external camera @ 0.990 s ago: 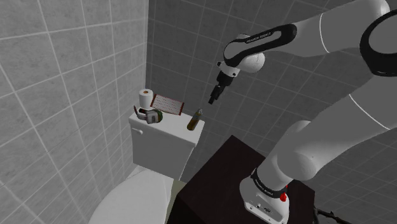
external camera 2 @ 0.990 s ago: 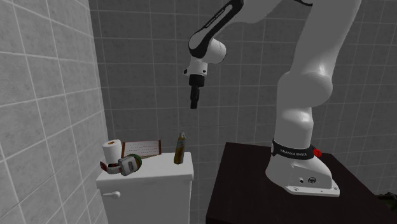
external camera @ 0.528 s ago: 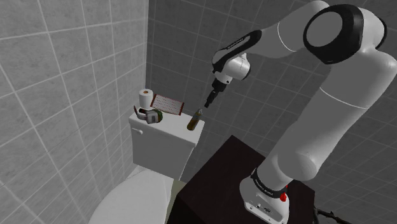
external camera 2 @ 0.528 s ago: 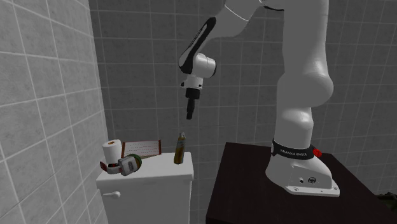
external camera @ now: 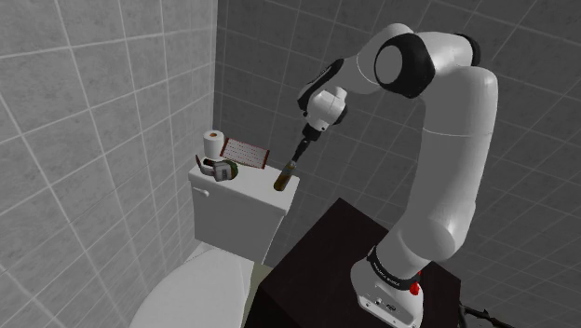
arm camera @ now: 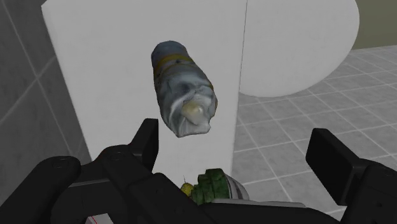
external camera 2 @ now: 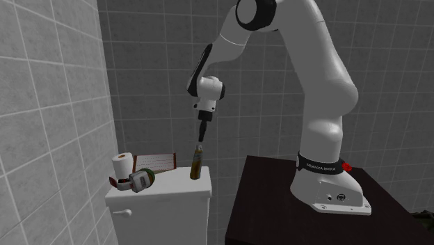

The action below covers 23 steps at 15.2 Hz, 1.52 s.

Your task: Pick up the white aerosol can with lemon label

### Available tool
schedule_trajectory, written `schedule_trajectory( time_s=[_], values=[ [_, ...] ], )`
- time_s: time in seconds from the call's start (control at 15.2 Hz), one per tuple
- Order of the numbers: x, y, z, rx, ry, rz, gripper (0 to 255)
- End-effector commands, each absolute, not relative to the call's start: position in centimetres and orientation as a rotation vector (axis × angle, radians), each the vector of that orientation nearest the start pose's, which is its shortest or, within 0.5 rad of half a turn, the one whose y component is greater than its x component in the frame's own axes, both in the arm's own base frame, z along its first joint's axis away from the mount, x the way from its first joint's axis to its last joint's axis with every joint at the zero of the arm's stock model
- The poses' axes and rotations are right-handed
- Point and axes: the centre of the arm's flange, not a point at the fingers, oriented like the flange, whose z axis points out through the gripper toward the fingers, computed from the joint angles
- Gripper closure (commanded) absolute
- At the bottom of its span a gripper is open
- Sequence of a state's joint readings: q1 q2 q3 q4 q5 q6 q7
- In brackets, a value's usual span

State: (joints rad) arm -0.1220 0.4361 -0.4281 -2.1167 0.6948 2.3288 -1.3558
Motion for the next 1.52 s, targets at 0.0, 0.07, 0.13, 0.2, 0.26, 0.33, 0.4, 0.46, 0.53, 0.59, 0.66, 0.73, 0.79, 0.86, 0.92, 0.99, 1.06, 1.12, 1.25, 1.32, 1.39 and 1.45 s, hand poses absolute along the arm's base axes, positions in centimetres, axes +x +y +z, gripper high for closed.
schedule_trajectory(
  time_s=[0.0, 0.07, 0.13, 0.2, 0.26, 0.33, 0.4, 0.46, 0.53, 0.59, 0.66, 0.73, 0.79, 0.86, 0.92, 0.99, 1.06, 1.12, 1.25, 1.32, 1.39, 1.45],
  values=[
    [49.6, -29.6, 18.7, -2.811, -0.451, -0.23, 0],
    [49.8, -29.8, 18.4, -2.809, -0.454, -0.232, 0],
    [49.8, -29.8, 17.9, -2.809, -0.454, -0.232, 0],
    [49.8, -29.8, 17.3, -2.809, -0.454, -0.232, 0],
    [49.8, -29.8, 16.8, -2.809, -0.454, -0.232, 0],
    [49.8, -29.8, 16.3, -2.809, -0.454, -0.232, 0],
    [49.8, -29.8, 15.7, -2.809, -0.454, -0.232, 0],
    [49.8, -29.8, 15.2, -2.809, -0.454, -0.232, 0],
    [49.8, -29.8, 14.4, -2.809, -0.454, -0.232, 0],
    [49.8, -29.8, 14.4, -2.809, -0.454, -0.232, 0],
    [49.8, -29.8, 14.4, -2.809, -0.454, -0.232, 0],
    [49.7, -29.9, 14.4, -2.809, -0.454, -0.232, 255],
    [49.7, -29.9, 14.3, -2.809, -0.454, -0.232, 255],
    [49.7, -29.9, 14.3, -2.809, -0.454, -0.232, 255],
    [49.7, -29.9, 14.3, -2.809, -0.454, -0.232, 255],
    [49.8, -29.9, 14.3, -2.809, -0.454, -0.232, 255],
    [49.7, -29.9, 14.3, -2.809, -0.454, -0.232, 255],
    [49.8, -30.0, 14.3, -2.809, -0.454, -0.232, 255],
    [49.8, -29.9, 14.3, -2.809, -0.454, -0.232, 255],
    [49.8, -29.8, 14.4, -2.809, -0.454, -0.232, 255],
    [49.8, -29.8, 14.9, -2.809, -0.454, -0.232, 255],
    [49.8, -29.8, 15.4, -2.809, -0.454, -0.232, 255]
  ],
)
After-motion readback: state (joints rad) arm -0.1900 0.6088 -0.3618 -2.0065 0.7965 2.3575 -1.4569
